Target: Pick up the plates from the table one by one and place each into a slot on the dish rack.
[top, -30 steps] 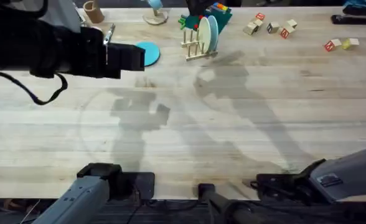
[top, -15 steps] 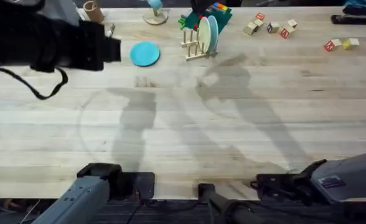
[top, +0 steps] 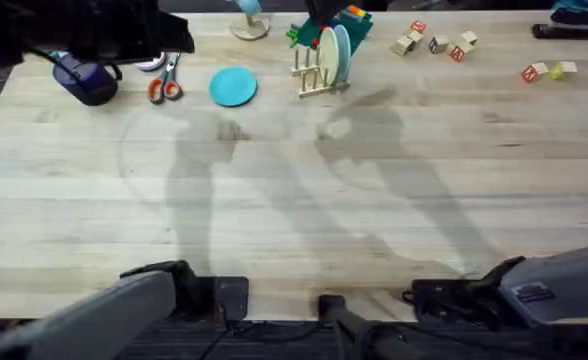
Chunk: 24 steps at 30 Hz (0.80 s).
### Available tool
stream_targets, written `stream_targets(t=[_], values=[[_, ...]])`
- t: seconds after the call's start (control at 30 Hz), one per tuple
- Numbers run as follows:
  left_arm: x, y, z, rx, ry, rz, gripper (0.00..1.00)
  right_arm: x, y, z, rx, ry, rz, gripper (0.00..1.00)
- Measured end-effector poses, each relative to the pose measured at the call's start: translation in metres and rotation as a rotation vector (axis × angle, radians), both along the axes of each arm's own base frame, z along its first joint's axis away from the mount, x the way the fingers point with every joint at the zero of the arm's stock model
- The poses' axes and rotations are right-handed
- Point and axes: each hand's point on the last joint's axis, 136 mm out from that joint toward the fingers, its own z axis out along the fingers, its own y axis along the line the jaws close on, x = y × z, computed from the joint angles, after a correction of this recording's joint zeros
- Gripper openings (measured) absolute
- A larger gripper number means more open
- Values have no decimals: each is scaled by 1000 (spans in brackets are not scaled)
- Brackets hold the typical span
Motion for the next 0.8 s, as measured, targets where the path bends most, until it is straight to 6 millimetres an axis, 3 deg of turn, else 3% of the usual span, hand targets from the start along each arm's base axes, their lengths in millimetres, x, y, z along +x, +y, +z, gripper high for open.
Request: stream_targets(t=[0.23,0.4,0.63,0.8], values=[[42,18,-35,-179,22,-34,40,0,0,0,-1,0,0,996],[63,21,-72,-304,66,-68,40,0,0,0,-1,0,0,996],[79,20,-126,-392,153,-84,40,0,0,0,-1,0,0,996],[86,21,-151,-415,175,-88,39,0,0,0,-1,0,0,996]])
